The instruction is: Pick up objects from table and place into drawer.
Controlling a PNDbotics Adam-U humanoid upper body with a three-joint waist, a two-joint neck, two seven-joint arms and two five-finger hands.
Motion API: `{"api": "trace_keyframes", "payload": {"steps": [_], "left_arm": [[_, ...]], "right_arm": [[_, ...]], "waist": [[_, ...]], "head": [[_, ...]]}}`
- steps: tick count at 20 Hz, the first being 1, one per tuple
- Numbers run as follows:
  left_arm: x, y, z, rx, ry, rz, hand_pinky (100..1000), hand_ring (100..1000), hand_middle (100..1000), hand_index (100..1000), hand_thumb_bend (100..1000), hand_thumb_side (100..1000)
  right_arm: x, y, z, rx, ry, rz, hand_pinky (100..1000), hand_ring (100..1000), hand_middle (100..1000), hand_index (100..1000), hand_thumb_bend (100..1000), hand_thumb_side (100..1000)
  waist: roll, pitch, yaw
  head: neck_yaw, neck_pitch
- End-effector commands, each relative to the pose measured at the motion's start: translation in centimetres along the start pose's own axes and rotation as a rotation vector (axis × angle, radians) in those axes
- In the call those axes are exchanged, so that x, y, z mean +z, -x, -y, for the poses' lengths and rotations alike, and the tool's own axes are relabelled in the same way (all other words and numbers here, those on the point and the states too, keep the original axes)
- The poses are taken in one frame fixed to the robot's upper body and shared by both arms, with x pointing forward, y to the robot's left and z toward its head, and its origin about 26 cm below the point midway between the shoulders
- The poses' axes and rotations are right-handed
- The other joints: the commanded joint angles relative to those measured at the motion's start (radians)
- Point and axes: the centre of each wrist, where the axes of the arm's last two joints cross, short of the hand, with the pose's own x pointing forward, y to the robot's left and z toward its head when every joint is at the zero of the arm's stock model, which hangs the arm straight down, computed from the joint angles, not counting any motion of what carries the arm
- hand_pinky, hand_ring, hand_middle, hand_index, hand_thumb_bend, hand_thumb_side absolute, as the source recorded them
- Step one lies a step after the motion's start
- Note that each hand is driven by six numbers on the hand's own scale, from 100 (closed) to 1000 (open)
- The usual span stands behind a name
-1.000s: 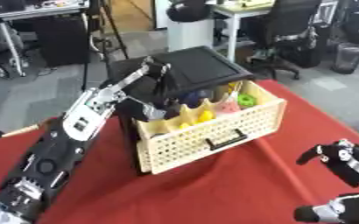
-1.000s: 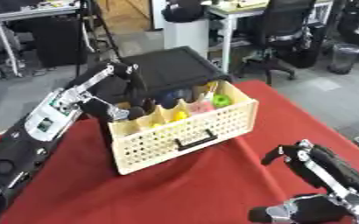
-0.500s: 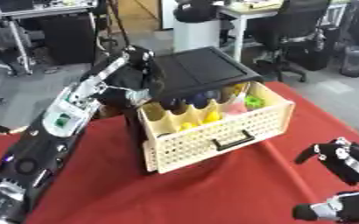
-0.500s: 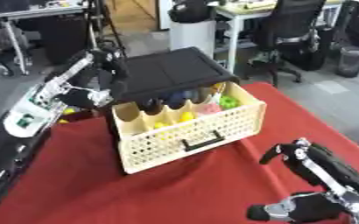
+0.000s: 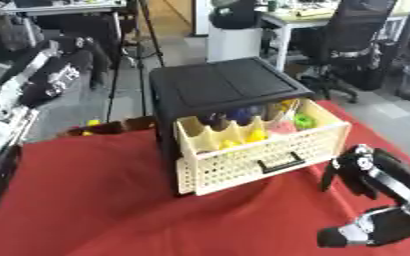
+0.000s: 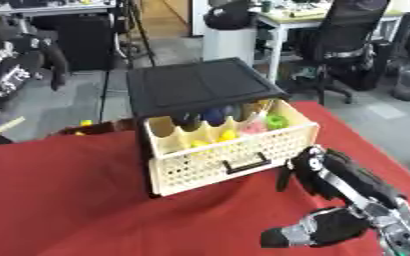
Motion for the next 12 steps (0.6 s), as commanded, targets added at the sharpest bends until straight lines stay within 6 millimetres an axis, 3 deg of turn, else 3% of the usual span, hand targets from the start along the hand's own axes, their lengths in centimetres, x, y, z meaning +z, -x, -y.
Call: {"api": "trace_keyframes", "payload": {"steps": [1, 3, 4, 6, 12], "left_arm": [[1.1, -1.5, -2.4, -0.037, -0.034, -0.029, 281, 407, 469, 614, 101, 755], [1.9, -1.3, -2.5, -0.034, -0.046, -0.054, 281, 406, 469, 613, 100, 766], [2.2, -1.3, -2.5, -0.033, -0.050, -0.064, 284, 407, 470, 614, 100, 778], [2.7, -1.1, -2.4, -0.031, -0.052, -0.084, 287, 408, 471, 616, 100, 788], [3.5, -0.9, -2.4, -0.037, -0.051, -0.117, 294, 409, 473, 618, 100, 814]], "right_arm": [[-0.1, -0.7, 0.9, 0.027, -0.036, 0.041, 120, 381, 410, 558, 986, 762], [-0.2, -0.8, 0.7, 0.022, -0.070, 0.051, 186, 433, 444, 571, 987, 751], [-0.2, -0.9, 0.6, 0.020, -0.085, 0.053, 277, 476, 477, 589, 988, 742], [-0.3, -1.0, 0.3, 0.014, -0.115, 0.056, 364, 518, 516, 618, 989, 733], [-0.8, -1.3, -0.5, -0.005, -0.173, 0.068, 415, 584, 587, 673, 990, 709]], "waist": [[-0.006, -0.018, 0.015], [-0.009, -0.022, 0.032], [-0.011, -0.024, 0.039], [-0.016, -0.027, 0.054], [-0.021, -0.030, 0.081]], "head": [[-0.011, 0.016], [-0.016, 0.020], [-0.018, 0.023], [-0.021, 0.027], [-0.024, 0.033]]}}
